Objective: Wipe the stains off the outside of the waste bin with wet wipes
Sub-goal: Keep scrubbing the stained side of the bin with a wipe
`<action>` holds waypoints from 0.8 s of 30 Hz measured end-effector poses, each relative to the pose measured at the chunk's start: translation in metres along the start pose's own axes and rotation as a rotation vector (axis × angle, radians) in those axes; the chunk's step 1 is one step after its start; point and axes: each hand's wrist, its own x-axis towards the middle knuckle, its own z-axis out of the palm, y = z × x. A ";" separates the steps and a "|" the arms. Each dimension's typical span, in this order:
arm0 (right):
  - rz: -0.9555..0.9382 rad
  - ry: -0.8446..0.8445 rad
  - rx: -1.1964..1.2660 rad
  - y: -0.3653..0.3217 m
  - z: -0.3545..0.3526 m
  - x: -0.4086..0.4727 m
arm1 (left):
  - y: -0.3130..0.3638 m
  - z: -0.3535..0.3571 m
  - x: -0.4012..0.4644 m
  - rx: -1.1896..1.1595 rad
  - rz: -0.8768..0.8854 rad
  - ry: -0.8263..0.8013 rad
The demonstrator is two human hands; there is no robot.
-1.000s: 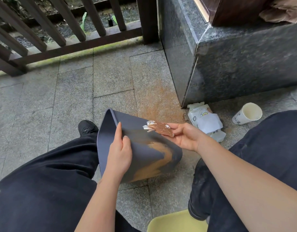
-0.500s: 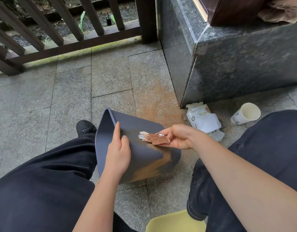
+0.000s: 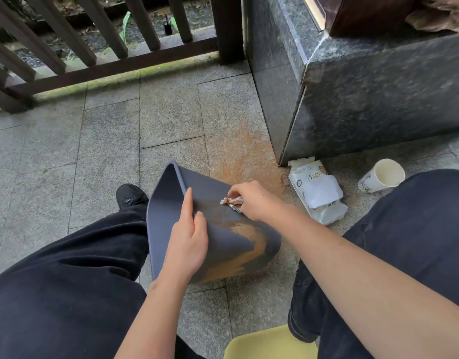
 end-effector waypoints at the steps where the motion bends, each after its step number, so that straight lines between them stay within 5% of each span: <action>1: -0.004 -0.008 0.030 0.002 0.000 0.002 | 0.000 0.000 0.001 -0.004 -0.006 0.005; 18: 0.151 0.267 0.359 0.006 0.012 0.028 | -0.002 -0.003 0.007 -0.023 -0.012 0.024; 24: 0.040 0.248 0.319 0.003 0.025 0.023 | -0.003 -0.004 0.009 -0.059 -0.029 0.054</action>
